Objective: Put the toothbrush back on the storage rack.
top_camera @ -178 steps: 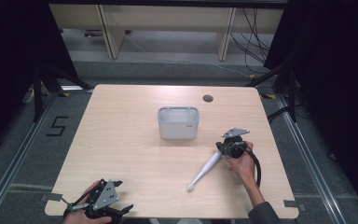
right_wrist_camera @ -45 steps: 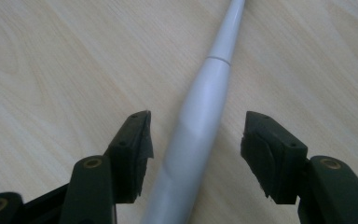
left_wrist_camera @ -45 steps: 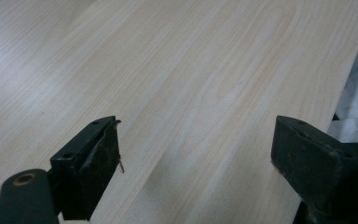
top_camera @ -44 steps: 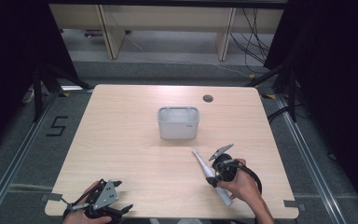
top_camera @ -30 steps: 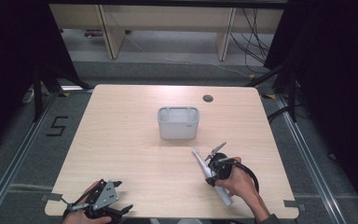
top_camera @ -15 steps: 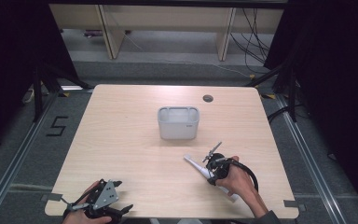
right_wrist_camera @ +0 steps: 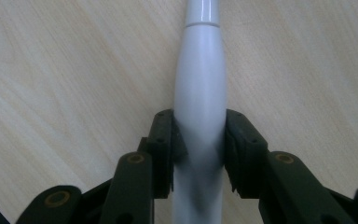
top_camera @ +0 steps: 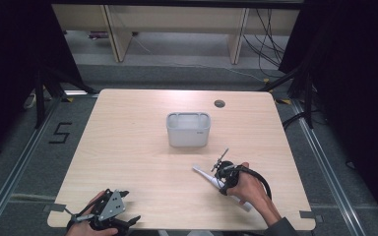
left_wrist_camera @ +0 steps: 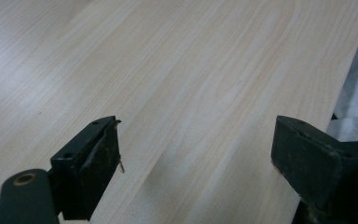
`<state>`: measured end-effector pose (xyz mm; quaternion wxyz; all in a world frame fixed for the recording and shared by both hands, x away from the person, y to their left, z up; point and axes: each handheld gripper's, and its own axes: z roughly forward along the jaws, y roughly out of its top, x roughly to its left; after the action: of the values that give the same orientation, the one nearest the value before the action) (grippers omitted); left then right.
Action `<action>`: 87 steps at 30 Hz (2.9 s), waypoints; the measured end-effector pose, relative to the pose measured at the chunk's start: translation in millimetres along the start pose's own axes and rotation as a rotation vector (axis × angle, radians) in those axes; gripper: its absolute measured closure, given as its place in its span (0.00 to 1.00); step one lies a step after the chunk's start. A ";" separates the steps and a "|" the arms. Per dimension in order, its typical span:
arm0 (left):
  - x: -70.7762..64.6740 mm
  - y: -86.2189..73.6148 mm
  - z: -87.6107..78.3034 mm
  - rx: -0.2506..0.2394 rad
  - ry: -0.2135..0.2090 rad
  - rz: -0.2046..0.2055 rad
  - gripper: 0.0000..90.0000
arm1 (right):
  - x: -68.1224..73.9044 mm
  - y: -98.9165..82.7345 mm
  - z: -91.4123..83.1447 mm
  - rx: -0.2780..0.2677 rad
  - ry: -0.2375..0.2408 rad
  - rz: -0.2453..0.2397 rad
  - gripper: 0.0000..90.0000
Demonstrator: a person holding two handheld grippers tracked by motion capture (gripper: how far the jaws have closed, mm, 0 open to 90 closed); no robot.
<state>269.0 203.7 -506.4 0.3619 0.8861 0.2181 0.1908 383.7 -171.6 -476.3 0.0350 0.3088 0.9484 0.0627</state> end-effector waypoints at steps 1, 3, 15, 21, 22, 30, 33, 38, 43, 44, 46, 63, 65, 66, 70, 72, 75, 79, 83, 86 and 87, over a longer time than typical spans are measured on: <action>0.6 0.2 -0.8 0.011 0.007 0.009 0.16 | -0.5 1.6 0.3 0.008 -0.005 -0.023 0.73; 0.2 0.0 -0.2 0.010 0.011 0.012 0.16 | 1.6 3.4 0.2 0.022 -0.001 -0.008 0.73; 0.0 0.4 -0.8 0.015 0.013 0.012 0.16 | 5.9 10.0 0.5 0.064 -0.020 -0.038 0.74; 0.6 0.2 -0.4 0.010 0.012 0.011 0.16 | 6.7 7.3 -0.7 0.046 -0.025 -0.023 0.74; 0.8 0.4 -0.6 0.008 0.006 0.011 0.16 | 7.4 6.4 -1.3 0.043 -0.028 -0.011 0.74; 1.5 0.6 -1.3 0.017 0.015 0.022 0.16 | 4.3 -0.3 -11.4 -0.075 -0.021 -0.046 0.74; 0.6 0.3 -0.6 0.010 0.004 0.012 0.16 | 7.5 -6.7 -26.7 -0.137 -0.024 -0.002 0.74; 0.1 0.5 -0.8 0.016 0.011 0.013 0.16 | 5.1 -19.2 -47.4 -0.274 -0.021 0.019 0.74; 0.0 0.6 -0.8 0.013 0.009 0.010 0.16 | -2.3 -29.8 -63.6 -0.369 -0.024 0.069 0.74; 0.0 0.6 -0.8 0.013 0.009 0.010 0.16 | -2.3 -29.8 -63.6 -0.369 -0.024 0.069 0.74; 1.0 0.7 -0.7 0.010 0.011 0.020 0.16 | -8.6 -33.3 -73.0 -0.417 -0.042 0.070 0.74; 2.8 1.2 -3.1 0.013 0.011 0.015 0.16 | -42.7 -28.9 -84.9 -0.776 -0.054 0.215 0.74; 2.4 1.2 -3.0 0.011 0.010 0.012 0.16 | -45.7 -27.8 -86.2 -0.800 -0.067 0.201 0.74; 1.6 1.1 -2.7 0.001 0.004 0.007 0.16 | -46.0 -26.9 -87.6 -0.813 -0.069 0.214 0.74; 2.3 0.9 -2.1 0.015 0.020 0.013 0.16 | -50.0 -21.4 -93.0 -0.893 -0.085 0.223 0.74; 1.1 0.9 -2.2 -0.002 0.007 0.006 0.16 | -52.8 -15.9 -94.8 -0.958 -0.106 0.226 0.74; 2.4 1.2 -2.8 0.005 0.017 0.012 0.16 | -55.8 -11.4 -97.8 -0.964 -0.108 0.217 0.74; 2.0 1.2 -3.0 0.007 0.007 0.011 0.16 | -56.7 -5.7 -98.7 -0.984 -0.106 0.226 0.74; 2.6 1.7 -4.0 0.020 0.009 0.030 0.16 | -60.0 3.4 -100.0 -1.020 -0.098 0.233 0.74; 0.2 1.1 -1.9 -0.012 0.005 -0.006 0.16 | -61.6 9.5 -101.4 -1.034 -0.114 0.221 0.74; 2.0 1.6 -3.3 0.009 0.009 0.018 0.16 | -61.0 11.4 -102.5 -1.027 -0.106 0.224 0.74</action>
<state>269.4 205.5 -502.7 0.3551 0.8887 0.2125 0.1973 428.9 -208.4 -371.6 0.2229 0.3542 0.7535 0.5070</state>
